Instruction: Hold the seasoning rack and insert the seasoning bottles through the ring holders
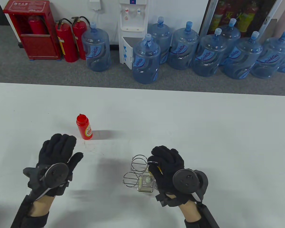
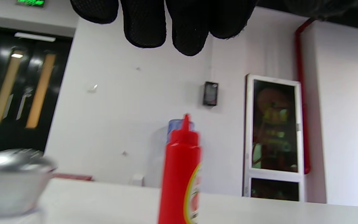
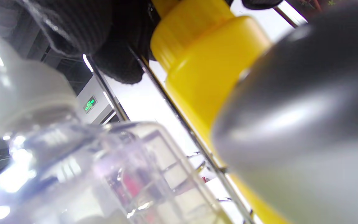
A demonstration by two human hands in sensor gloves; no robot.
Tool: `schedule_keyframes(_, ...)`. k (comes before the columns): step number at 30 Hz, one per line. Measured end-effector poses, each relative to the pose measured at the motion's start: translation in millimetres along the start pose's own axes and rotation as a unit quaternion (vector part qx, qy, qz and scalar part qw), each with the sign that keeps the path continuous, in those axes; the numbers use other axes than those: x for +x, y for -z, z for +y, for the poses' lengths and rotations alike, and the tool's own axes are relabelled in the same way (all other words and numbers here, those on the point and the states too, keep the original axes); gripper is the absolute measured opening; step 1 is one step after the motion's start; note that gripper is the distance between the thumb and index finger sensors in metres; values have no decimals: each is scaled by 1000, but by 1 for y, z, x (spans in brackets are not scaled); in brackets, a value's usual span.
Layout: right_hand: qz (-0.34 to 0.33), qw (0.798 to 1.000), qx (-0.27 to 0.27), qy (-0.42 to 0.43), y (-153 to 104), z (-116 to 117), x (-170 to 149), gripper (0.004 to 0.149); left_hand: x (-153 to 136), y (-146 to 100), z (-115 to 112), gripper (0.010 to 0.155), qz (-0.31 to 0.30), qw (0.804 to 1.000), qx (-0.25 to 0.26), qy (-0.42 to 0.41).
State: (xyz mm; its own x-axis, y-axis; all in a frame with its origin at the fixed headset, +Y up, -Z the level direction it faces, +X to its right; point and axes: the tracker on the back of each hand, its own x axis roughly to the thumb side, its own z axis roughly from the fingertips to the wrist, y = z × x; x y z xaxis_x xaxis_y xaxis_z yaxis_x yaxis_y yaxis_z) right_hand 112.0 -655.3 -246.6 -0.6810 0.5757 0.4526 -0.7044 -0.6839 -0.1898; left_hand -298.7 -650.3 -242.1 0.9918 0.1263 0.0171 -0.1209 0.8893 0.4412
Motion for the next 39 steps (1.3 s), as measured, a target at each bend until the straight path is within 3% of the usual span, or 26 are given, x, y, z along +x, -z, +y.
schedule_keyframes(11, -5, 1000, 4, -4, -3, 2, 1, 45, -65, 10, -31, 69, 152, 986, -70, -2)
schedule_keyframes(21, -13, 1000, 6, -3, -4, 3, 4, 45, -92, 10, -69, 79, 213, 963, -166, -10)
schedule_keyframes(25, -17, 1000, 5, -2, -5, 3, 5, 45, -99, 9, -86, 73, 230, 953, -198, -18)
schedule_keyframes(32, -20, 1000, 5, 0, -6, 3, 6, 45, -85, 12, -81, 70, 205, 964, -167, -19)
schedule_keyframes(39, -23, 1000, 3, 0, -7, 3, 8, 45, -28, 9, -35, 71, 89, 994, -47, -40)
